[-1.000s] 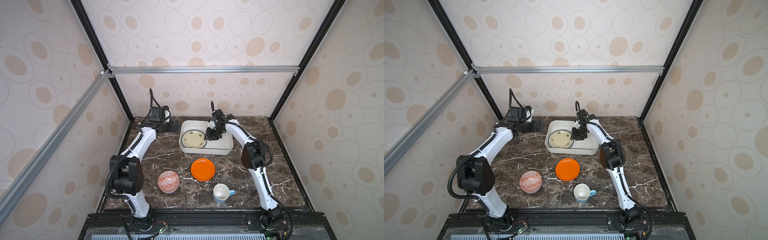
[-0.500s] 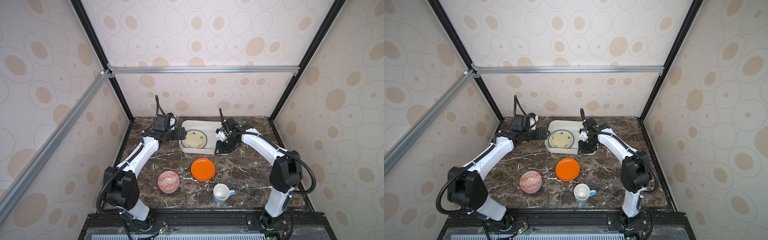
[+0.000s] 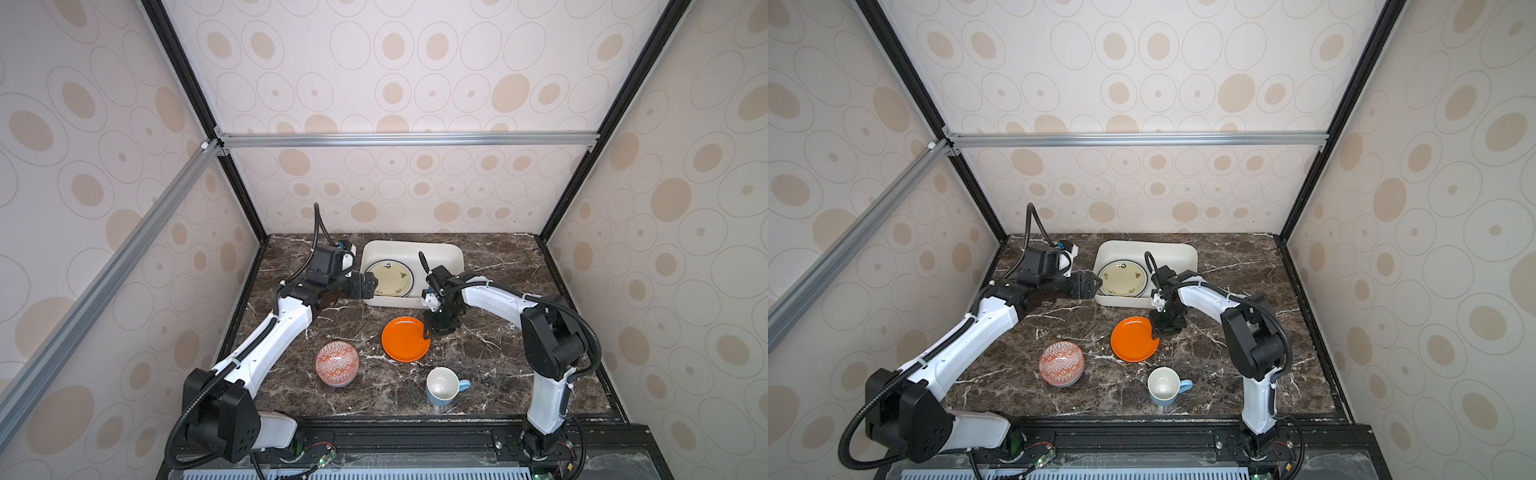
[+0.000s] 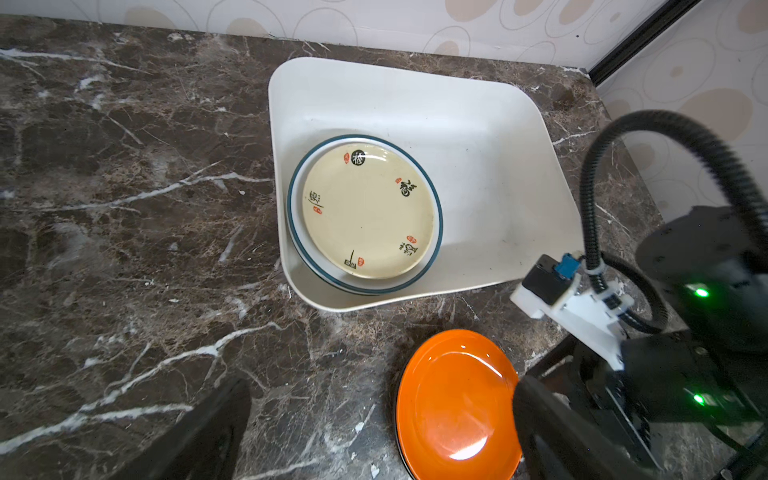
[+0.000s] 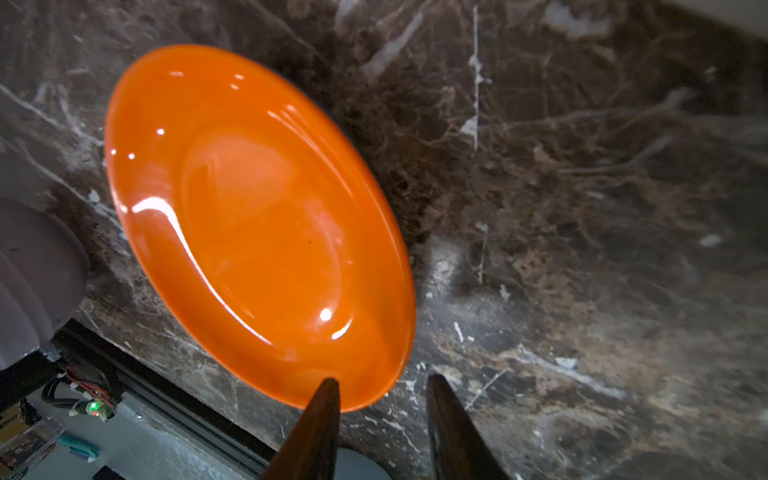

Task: Place the mixed dishes into the plastic bin
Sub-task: 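Open the right gripper and move it back to the orange plate, then grip the orange plate rim with the right gripper while the left steadies it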

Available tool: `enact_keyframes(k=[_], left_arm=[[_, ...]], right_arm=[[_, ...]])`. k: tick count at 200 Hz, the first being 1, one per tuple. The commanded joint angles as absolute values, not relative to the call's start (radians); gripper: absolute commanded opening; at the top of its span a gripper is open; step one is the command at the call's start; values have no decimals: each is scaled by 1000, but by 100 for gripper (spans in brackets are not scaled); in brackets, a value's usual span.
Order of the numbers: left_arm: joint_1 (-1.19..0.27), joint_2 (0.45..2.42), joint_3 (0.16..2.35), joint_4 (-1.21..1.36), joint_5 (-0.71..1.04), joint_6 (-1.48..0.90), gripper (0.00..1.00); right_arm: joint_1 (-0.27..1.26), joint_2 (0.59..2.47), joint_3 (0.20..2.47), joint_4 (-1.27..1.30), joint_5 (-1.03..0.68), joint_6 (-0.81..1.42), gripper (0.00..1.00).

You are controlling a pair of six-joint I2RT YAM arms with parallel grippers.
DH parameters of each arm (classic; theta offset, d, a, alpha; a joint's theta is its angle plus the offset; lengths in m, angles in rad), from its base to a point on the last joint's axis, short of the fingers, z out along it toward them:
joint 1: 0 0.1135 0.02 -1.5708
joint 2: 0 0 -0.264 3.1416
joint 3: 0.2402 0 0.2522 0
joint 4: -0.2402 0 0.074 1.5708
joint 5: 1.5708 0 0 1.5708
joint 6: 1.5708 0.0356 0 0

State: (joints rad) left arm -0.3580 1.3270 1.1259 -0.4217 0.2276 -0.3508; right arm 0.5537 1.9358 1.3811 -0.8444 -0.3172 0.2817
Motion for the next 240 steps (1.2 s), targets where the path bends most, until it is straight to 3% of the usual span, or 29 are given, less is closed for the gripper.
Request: enact_keyframes(k=[1, 50, 115, 173, 240], left_arm=[[-356, 1270, 1086, -432, 249, -336, 99], [-355, 1186, 985, -416, 264, -345, 99], [-355, 1141, 956, -427, 248, -354, 99], [-355, 1150, 963, -417, 229, -349, 99], [-355, 1177, 985, -413, 213, -325, 99]], right_arm=[[556, 1959, 1398, -855, -266, 305, 38], [573, 1974, 1417, -863, -239, 307, 32], [582, 1955, 1430, -889, -205, 293, 9], [586, 1921, 1466, -928, -201, 282, 0], [585, 1924, 1534, -960, -247, 286, 0]])
